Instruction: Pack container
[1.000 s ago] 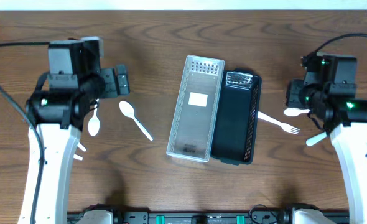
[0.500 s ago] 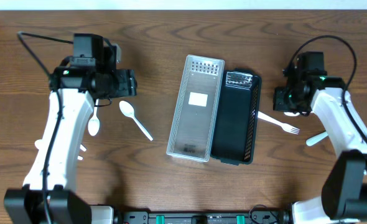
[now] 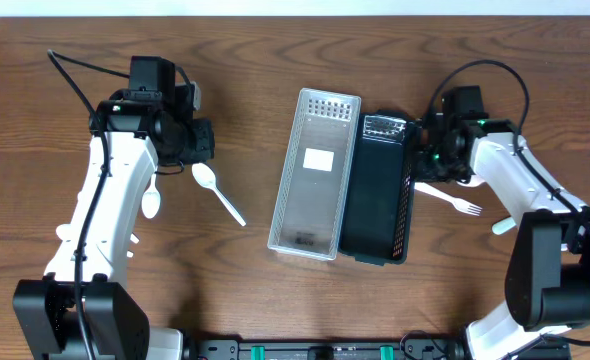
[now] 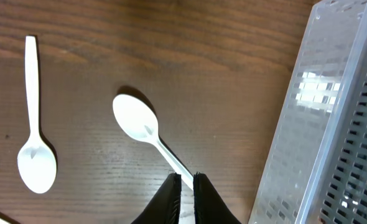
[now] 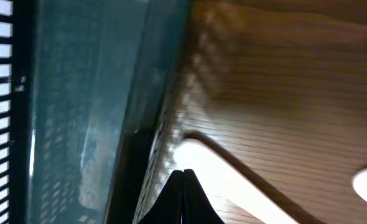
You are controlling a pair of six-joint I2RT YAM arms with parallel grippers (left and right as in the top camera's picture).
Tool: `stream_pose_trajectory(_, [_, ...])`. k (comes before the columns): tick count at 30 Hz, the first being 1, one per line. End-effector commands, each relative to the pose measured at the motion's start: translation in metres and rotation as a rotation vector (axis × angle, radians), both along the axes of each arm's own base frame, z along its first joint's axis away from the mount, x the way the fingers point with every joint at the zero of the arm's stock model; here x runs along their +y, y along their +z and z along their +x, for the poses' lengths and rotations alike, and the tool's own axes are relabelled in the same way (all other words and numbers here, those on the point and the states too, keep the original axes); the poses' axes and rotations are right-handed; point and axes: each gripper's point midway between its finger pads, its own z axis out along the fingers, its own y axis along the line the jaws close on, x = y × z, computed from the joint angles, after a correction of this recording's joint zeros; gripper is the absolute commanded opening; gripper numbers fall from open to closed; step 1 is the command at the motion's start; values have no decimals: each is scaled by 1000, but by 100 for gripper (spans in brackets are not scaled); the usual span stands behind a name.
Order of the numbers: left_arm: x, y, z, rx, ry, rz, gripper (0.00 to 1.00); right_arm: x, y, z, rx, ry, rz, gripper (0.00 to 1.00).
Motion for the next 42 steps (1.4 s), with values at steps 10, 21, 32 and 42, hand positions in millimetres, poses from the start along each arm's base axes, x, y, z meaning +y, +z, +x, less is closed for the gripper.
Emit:
stream_pose_trajectory(10, [-1,0,-3,15,-9,-3,10,57,17,7,-71,182,207,1])
stream_pose_trajectory(21, [-1,-1,-6,25,-23,2,24,44,12,11,-71,132,138,4])
stream_pose_trajectory(32, [-1,17,4,-56,-32,3,61,-45,96,45,-204,-175,-180,51])
stream_pose_trajectory(42, [-1,24,4,-81,-31,2,74,-113,111,12,-99,-725,-163,99])
